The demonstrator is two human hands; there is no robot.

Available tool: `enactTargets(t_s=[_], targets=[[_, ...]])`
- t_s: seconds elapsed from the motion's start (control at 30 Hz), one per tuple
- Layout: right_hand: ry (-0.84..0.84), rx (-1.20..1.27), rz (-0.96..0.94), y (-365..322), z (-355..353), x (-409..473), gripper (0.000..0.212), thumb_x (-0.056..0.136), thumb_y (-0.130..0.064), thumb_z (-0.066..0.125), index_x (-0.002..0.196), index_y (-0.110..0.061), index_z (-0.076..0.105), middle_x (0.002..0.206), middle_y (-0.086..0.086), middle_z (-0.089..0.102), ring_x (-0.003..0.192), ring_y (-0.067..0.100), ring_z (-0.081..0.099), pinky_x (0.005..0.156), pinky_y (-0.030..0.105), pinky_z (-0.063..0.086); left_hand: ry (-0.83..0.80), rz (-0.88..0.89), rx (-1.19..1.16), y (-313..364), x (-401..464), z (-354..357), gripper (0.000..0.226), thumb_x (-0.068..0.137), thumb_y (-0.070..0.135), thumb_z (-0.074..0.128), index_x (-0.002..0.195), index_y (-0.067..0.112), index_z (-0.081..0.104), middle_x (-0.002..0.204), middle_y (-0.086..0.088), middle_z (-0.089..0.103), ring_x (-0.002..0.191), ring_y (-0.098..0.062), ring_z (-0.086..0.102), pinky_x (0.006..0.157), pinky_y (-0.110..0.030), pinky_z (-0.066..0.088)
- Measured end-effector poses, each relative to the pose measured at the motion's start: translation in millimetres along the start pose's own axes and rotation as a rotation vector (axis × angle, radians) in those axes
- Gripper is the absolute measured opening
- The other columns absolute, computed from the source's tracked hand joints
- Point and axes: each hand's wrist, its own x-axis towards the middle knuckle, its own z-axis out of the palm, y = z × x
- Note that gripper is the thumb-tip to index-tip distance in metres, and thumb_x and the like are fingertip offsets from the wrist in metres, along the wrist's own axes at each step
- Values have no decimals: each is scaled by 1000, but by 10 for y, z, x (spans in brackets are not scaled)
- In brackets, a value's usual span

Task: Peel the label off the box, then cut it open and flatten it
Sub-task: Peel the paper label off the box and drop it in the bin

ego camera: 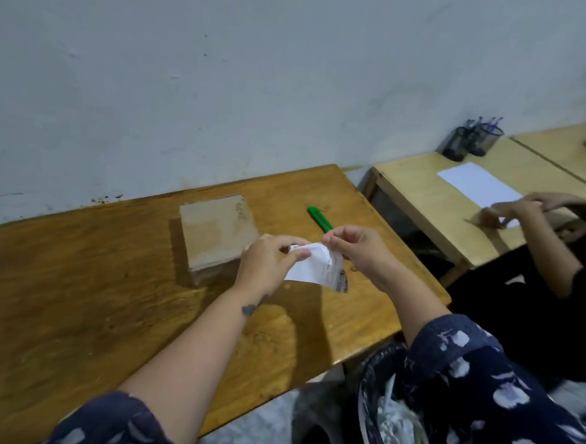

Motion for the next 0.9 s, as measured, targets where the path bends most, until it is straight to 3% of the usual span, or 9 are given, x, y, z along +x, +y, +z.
enactTargets(t_s=[0.1, 0.2, 0.3, 0.43, 0.53, 0.63, 0.73, 0.83, 0.9], targets=[[32, -25, 8, 192, -186, -165, 10, 88, -18, 65, 79, -16, 70, 81, 3, 68, 76, 11, 61, 80, 34, 49, -57, -55, -109, 168, -37, 183, 6, 83, 36, 69, 80, 40, 70, 90, 10, 69, 95, -13, 60, 87, -37, 48], [33, -179, -6, 326, -398, -320, 7, 86, -29, 66, 84, -25, 72, 93, -4, 69, 91, 15, 58, 90, 39, 46, -87, -17, -19, 290, -61, 390, 8, 84, 38, 66, 76, 40, 69, 87, 17, 64, 96, -15, 59, 85, -39, 47], [28, -332, -69, 396, -624, -464, 9, 80, -39, 71, 88, -34, 74, 94, -15, 64, 94, 12, 54, 84, 34, 45, -109, 75, 120, 437, -91, 613, 12, 85, 46, 62, 78, 39, 70, 91, 17, 60, 99, -13, 54, 88, -42, 39], [-28, -433, -98, 539, -967, -643, 13, 77, -35, 76, 72, -25, 70, 67, -10, 64, 66, 6, 56, 59, 22, 41, -102, 137, 288, 720, -262, 1002, 21, 89, 48, 54, 89, 34, 71, 102, 15, 65, 104, -11, 49, 85, -36, 28], [-22, -513, -146, 731, -1250, -777, 24, 78, -30, 75, 61, -23, 60, 58, -9, 57, 56, 4, 51, 53, 20, 36, -102, 121, 336, 931, -406, 1364, 21, 91, 45, 52, 87, 34, 69, 101, 14, 66, 103, -13, 49, 86, -36, 28], [60, -572, -242, 968, -1481, -920, 37, 79, -25, 74, 53, -30, 48, 54, -10, 50, 53, 3, 44, 54, 24, 32, -96, -32, 315, 1161, -507, 1752, 18, 90, 45, 53, 83, 37, 66, 103, 11, 68, 104, -15, 52, 88, -35, 26], [157, -591, -320, 1188, -1659, -1107, 44, 79, -21, 73, 51, -31, 40, 53, -13, 46, 54, 3, 43, 57, 26, 29, -53, -355, -20, 1251, -603, 2109, 13, 89, 38, 58, 82, 34, 69, 110, 5, 69, 99, -17, 57, 94, -33, 38], [228, -444, -265, 1429, -1945, -1329, 28, 81, -22, 72, 58, -20, 55, 59, -7, 58, 57, 3, 50, 56, 20, 36, 129, -554, -216, 1156, -780, 2221, 19, 93, 28, 55, 102, 24, 71, 117, 1, 66, 86, -12, 55, 73, -26, 42], [213, -258, -161, 1540, -2117, -1446, 18, 81, -25, 73, 69, -14, 67, 68, 0, 67, 63, 6, 56, 59, 17, 43, 148, -527, -128, 1102, -888, 2285, 22, 94, 32, 52, 99, 23, 71, 118, 2, 65, 96, -15, 55, 77, -28, 40]])
